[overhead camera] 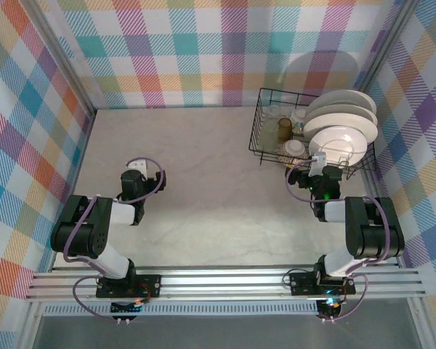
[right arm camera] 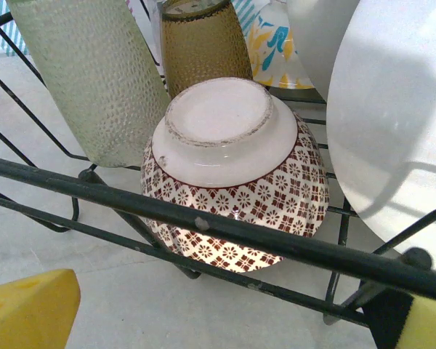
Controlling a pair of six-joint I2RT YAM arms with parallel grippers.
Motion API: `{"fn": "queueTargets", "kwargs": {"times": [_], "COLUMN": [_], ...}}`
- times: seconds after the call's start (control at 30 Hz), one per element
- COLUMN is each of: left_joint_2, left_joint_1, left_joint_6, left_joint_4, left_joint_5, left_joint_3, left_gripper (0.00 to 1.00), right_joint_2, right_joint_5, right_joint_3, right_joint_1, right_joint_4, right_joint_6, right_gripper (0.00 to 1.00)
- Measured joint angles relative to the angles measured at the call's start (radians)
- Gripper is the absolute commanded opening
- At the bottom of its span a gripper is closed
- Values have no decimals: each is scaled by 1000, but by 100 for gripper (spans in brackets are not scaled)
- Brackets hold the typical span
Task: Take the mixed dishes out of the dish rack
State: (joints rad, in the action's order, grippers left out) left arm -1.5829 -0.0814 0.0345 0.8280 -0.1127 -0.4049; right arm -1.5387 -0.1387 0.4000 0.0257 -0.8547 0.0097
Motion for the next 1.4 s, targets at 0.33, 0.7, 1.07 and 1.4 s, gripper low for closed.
{"fn": "queueTargets", "kwargs": {"times": [0.33,0.7,1.07,1.4], "left_joint_2": [0,0,0,275], "left_joint_1": [0,0,0,0], "left_joint_6": [0,0,-23,-75], "left_joint_4": [0,0,22,-96], "left_joint_5": [0,0,-51,-166], "left_joint_3": [0,0,6,45], "left_gripper": [100,100,100,100], "right_joint_2": [0,0,0,243], "right_joint_5": [0,0,3,151], "right_joint_3": [0,0,0,-27], "right_joint_1": [0,0,0,0], "right_joint_4": [0,0,0,178], "right_joint_6": [0,0,0,72], "right_gripper": [99,99,99,99]}}
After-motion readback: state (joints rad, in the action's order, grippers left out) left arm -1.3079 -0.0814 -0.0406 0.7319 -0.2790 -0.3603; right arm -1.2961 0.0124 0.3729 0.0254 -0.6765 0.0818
